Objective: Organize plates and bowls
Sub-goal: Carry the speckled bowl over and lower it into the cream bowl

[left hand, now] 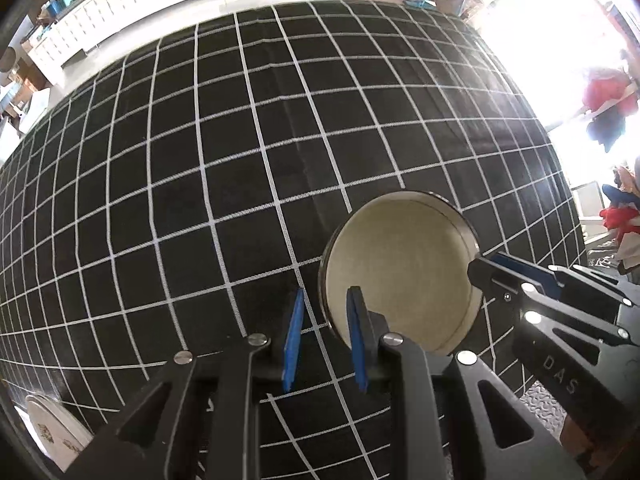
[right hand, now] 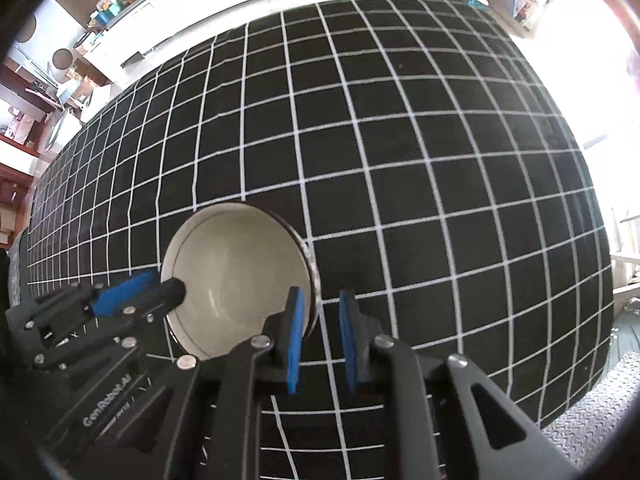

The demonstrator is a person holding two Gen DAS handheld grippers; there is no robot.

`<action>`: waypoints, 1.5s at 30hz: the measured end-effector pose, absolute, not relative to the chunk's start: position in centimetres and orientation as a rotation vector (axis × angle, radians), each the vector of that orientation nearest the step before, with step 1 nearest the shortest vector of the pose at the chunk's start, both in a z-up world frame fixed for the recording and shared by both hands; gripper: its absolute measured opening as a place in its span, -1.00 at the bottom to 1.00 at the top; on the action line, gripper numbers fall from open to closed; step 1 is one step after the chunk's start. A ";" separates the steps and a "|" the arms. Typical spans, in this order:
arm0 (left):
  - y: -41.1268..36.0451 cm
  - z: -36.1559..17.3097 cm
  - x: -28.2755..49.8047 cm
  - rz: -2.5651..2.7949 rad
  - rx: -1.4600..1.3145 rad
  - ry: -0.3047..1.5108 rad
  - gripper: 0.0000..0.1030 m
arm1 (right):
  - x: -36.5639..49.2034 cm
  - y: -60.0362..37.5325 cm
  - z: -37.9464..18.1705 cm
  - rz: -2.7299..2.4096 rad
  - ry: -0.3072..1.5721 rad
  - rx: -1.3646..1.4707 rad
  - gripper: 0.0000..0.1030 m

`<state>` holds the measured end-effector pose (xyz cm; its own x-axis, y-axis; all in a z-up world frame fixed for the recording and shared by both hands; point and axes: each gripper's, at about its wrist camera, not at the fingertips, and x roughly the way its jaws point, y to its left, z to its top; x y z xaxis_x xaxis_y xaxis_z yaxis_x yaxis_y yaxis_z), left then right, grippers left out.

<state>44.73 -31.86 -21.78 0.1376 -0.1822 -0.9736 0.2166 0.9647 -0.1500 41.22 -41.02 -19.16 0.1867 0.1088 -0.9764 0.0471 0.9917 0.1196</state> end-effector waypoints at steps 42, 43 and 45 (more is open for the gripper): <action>-25.2 -17.7 33.0 -0.276 -0.010 1.346 -0.82 | 30.0 -29.6 -12.8 0.029 1.329 0.051 -0.82; -24.4 -17.2 32.5 -0.273 -0.019 1.337 -0.82 | 29.9 -29.2 -12.6 0.034 1.326 0.045 -0.82; -23.2 -16.1 31.8 -0.264 -0.034 1.323 -0.82 | 29.0 -27.6 -11.8 0.045 1.321 0.034 -0.82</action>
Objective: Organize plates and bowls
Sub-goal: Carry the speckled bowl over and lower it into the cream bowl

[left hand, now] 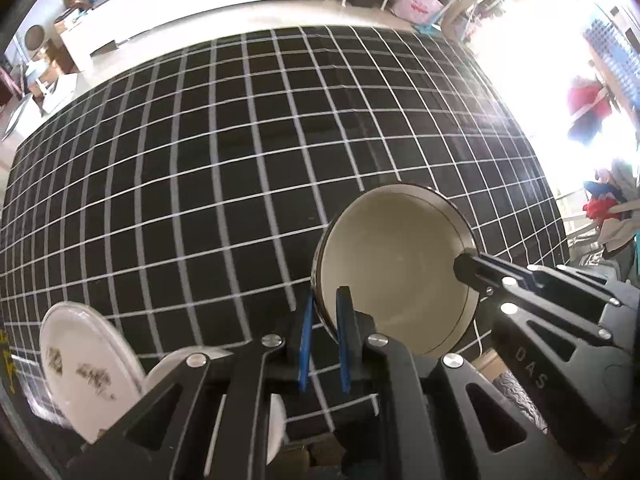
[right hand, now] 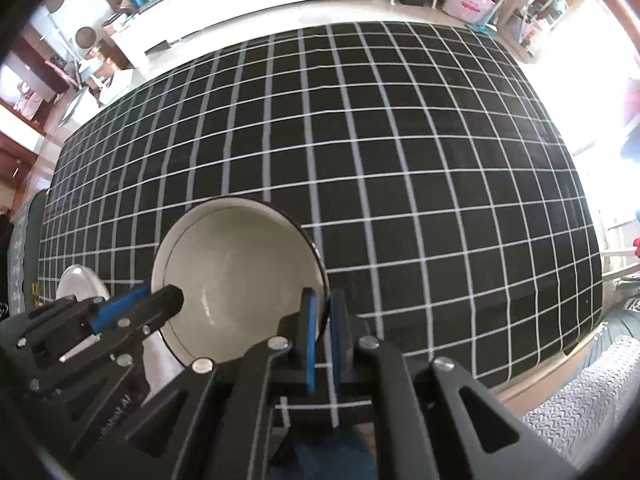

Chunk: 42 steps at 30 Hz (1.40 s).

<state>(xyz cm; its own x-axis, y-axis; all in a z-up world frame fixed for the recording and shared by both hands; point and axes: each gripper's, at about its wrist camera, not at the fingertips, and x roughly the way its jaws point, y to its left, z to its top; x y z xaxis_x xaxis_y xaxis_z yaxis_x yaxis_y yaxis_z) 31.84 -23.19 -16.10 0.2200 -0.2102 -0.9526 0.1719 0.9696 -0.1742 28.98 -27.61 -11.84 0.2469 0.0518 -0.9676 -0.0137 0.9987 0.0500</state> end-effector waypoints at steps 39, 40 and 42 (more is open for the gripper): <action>-7.8 -20.3 22.8 -0.119 -0.140 1.392 -0.82 | 24.5 -15.2 -14.8 0.180 1.388 -0.113 -0.82; -7.8 -20.6 22.8 -0.117 -0.141 1.395 -0.82 | 24.5 -15.2 -15.0 0.181 1.394 -0.111 -0.82; -7.6 -21.0 22.6 -0.113 -0.148 1.397 -0.82 | 24.4 -15.1 -15.2 0.184 1.401 -0.112 -0.81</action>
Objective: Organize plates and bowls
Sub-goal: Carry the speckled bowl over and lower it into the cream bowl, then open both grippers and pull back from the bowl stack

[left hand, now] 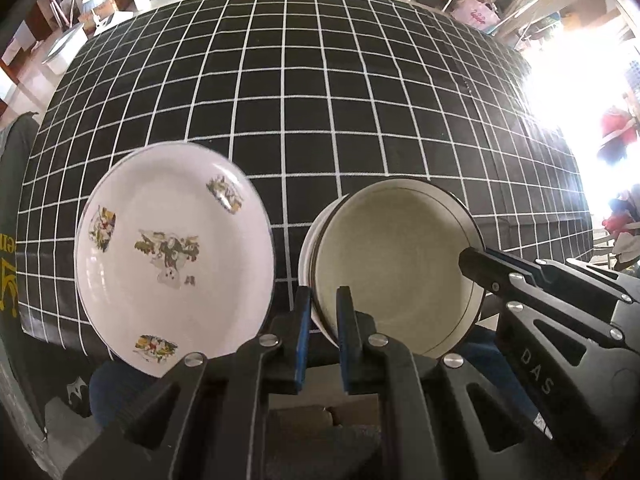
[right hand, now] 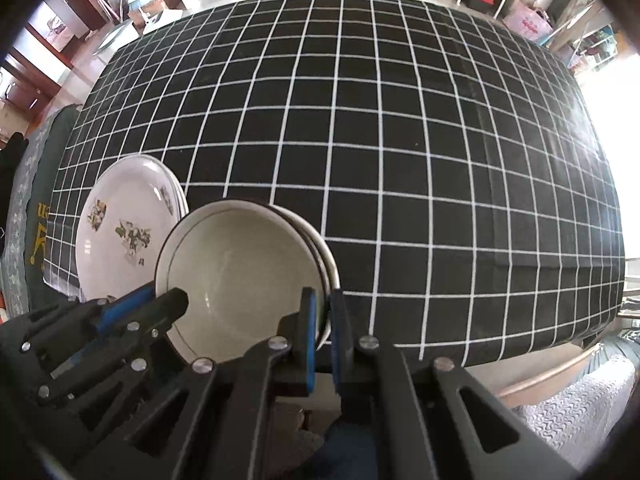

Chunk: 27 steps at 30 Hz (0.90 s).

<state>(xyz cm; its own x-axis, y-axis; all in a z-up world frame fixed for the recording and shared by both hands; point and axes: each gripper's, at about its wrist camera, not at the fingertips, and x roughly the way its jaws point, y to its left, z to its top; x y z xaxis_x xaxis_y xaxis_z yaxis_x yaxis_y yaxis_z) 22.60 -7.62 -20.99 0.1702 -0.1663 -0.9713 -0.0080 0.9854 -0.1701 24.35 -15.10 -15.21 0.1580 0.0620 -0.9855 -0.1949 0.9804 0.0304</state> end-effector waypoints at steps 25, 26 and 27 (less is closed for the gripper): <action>-6.5 -19.1 20.7 -0.120 -0.208 1.338 -0.53 | 22.9 -16.6 -14.0 0.163 1.365 -0.130 0.05; -6.4 -19.0 20.5 -0.118 -0.205 1.336 -0.52 | 22.6 -16.7 -13.7 0.163 1.352 -0.137 0.10; -6.4 -18.9 20.3 -0.116 -0.203 1.334 -0.51 | 22.3 -16.8 -13.4 0.160 1.340 -0.147 0.12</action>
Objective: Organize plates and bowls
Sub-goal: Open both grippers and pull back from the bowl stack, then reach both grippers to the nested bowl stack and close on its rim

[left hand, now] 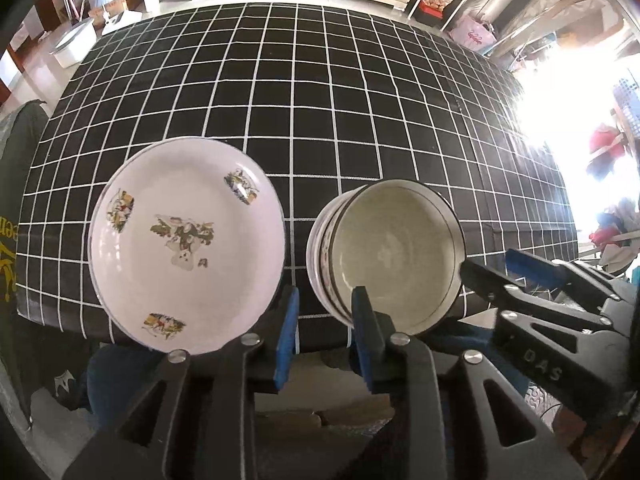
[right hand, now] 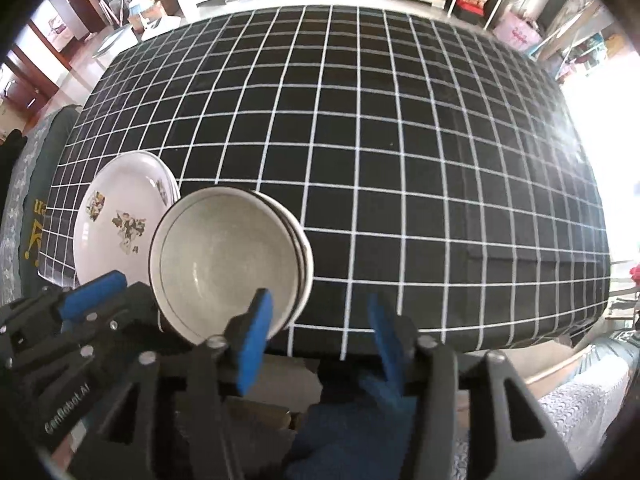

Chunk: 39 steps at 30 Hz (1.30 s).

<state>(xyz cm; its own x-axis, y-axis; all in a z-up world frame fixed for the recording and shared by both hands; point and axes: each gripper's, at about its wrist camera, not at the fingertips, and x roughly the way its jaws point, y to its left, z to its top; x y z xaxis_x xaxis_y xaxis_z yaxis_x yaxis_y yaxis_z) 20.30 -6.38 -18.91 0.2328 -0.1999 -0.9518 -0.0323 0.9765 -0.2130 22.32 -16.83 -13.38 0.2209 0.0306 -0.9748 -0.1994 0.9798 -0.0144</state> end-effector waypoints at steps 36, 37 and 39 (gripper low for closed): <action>-5.5 -19.1 19.2 -0.467 -0.099 1.224 -0.09 | 20.1 -18.0 -15.0 0.184 1.203 0.070 0.38; -5.8 -19.5 19.5 -0.477 -0.082 1.226 -0.09 | 20.3 -18.1 -15.6 0.178 1.210 0.082 0.38; -6.1 -20.3 20.1 -0.476 -0.058 1.227 -0.09 | 20.7 -18.1 -16.4 0.176 1.222 0.097 0.38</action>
<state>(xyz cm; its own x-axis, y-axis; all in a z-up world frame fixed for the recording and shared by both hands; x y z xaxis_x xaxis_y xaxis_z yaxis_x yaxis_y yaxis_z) 20.11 -6.06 -20.31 0.2518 -0.3808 -0.8897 0.3194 0.9005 -0.2950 20.69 -18.11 -16.39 0.3301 0.1865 -0.9253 -0.0828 0.9822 0.1685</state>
